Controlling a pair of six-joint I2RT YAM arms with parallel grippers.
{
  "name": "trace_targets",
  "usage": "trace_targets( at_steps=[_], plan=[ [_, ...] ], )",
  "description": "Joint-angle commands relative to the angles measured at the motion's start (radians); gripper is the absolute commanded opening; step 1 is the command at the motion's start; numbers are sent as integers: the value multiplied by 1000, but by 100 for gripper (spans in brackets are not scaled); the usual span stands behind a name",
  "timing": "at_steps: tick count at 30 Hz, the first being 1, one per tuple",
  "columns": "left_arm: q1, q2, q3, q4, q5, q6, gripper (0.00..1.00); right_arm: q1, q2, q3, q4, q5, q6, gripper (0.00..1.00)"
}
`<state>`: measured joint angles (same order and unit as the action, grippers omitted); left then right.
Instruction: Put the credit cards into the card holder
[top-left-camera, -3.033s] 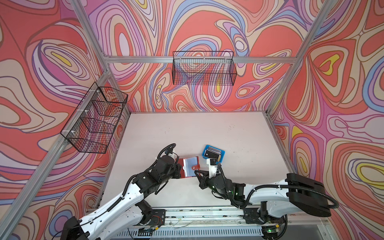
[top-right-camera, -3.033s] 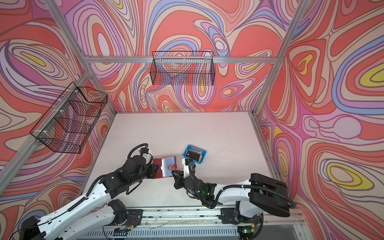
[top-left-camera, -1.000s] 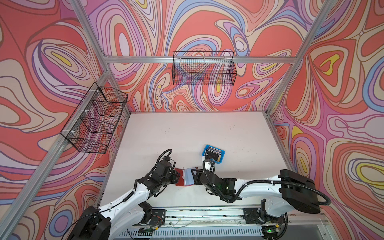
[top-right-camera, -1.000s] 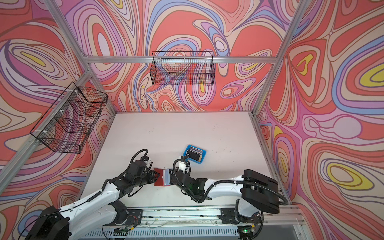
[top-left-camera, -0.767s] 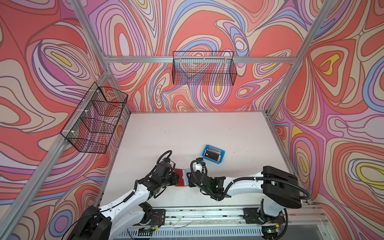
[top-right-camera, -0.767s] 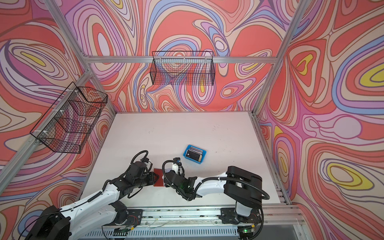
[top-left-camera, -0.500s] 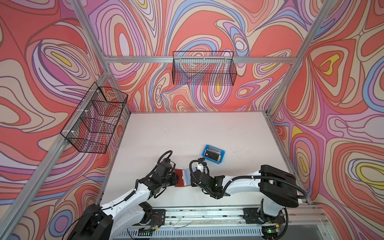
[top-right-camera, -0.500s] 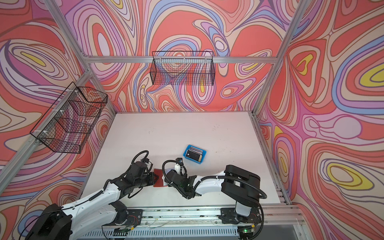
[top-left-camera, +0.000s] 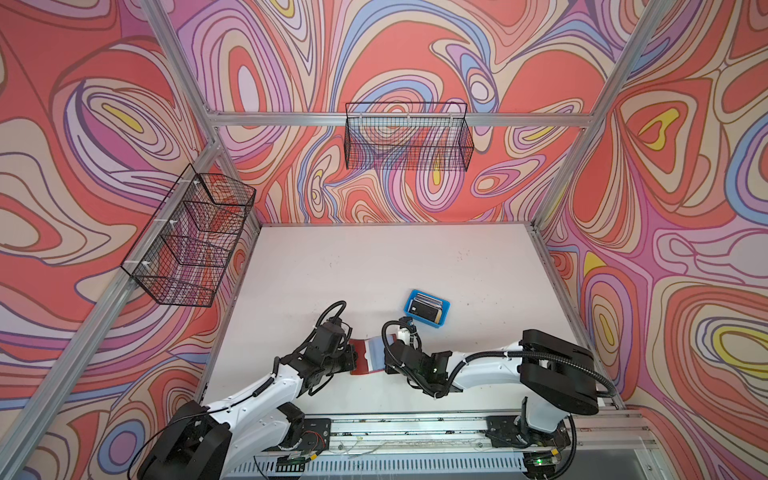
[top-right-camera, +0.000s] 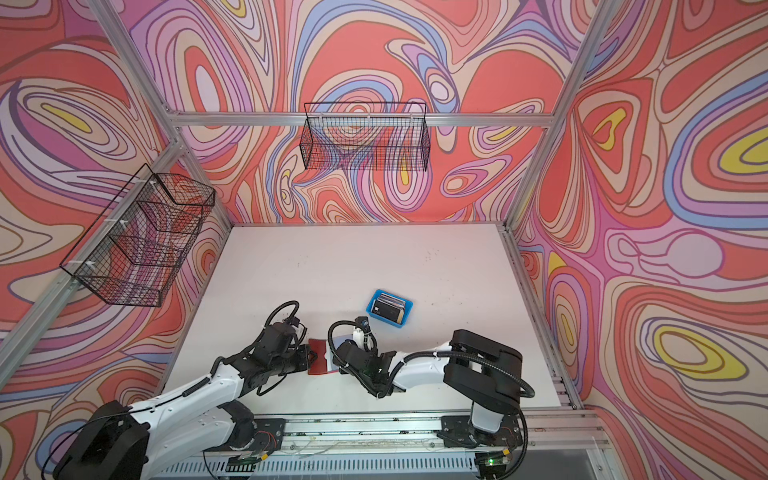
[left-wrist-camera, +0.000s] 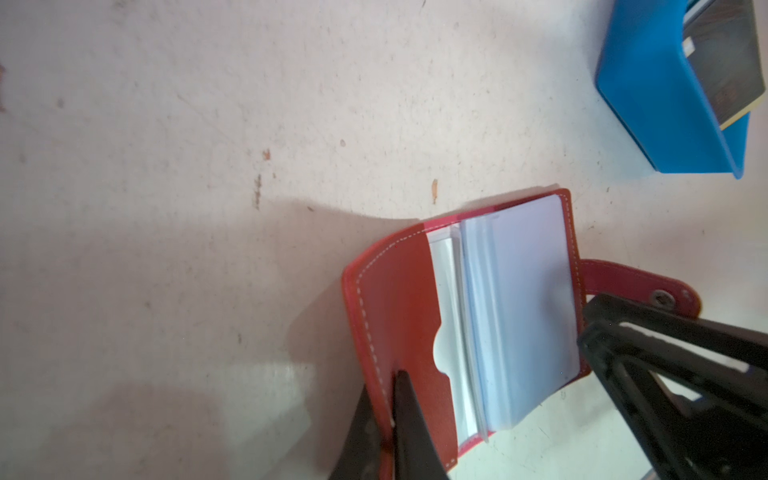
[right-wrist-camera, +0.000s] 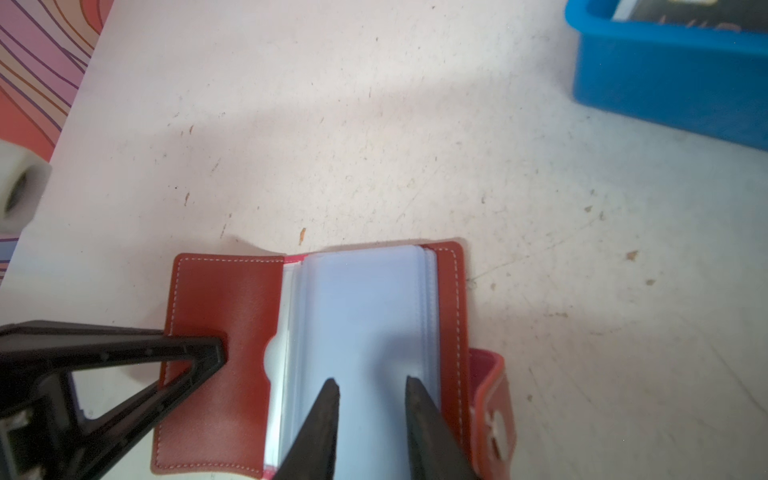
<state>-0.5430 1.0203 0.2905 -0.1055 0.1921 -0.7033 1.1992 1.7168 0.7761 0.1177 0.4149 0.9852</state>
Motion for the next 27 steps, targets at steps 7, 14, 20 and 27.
trace_targets(
  at_steps=[7,14,20,27],
  plan=[
    [5,-53,-3,-42,3,7,8,-1,11,8,-12,13,13,29],
    [5,-68,-3,-49,1,7,8,-2,34,18,-22,15,19,29],
    [4,-62,-2,-46,1,6,8,-2,30,11,-12,15,19,30],
    [5,-60,2,-45,4,7,8,-1,38,13,30,-22,3,29]
  ],
)
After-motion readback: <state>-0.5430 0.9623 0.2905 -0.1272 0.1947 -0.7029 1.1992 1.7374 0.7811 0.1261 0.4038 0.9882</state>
